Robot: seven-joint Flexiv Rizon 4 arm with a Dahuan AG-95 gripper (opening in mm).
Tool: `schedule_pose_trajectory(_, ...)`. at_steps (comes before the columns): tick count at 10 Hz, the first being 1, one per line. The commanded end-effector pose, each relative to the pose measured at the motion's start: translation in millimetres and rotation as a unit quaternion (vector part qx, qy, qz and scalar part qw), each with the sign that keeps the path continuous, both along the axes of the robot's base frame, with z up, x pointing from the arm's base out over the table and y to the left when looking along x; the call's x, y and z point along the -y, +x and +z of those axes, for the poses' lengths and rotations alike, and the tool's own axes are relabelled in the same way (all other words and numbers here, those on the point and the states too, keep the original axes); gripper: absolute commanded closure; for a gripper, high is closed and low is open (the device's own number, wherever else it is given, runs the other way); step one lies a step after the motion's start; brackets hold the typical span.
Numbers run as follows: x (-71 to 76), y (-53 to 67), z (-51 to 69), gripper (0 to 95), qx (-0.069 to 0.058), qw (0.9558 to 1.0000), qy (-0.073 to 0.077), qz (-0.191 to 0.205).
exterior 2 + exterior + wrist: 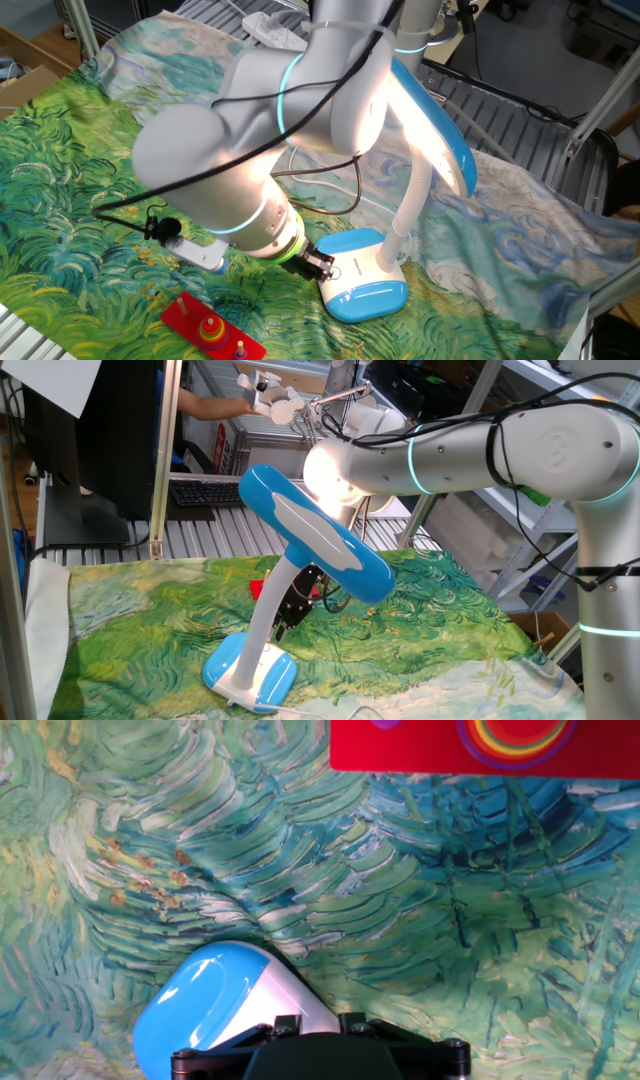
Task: Turn off the desk lamp by pressing the button
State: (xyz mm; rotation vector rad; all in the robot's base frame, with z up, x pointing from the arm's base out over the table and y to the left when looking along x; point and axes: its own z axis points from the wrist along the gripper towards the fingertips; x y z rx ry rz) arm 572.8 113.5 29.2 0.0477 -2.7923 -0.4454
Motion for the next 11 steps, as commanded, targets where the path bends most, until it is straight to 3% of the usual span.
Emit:
schedule_pose_trajectory(1, -0.3, 0.5, 0.9, 76.0, -0.002, 1.0000, 0.007, -0.002)
schedule_pose_trajectory(5, -0.8, -0.2, 1.9, 76.0, -0.012, 0.9998, 0.013, -0.006)
schedule_pose_trajectory(6, -0.8, -0.2, 1.9, 57.0, -0.013, 0.9998, 0.014, -0.005)
schedule_pose_trajectory(11, -2.0, -1.0, 2.9, 57.0, -0.010, 0.9998, 0.017, -0.002)
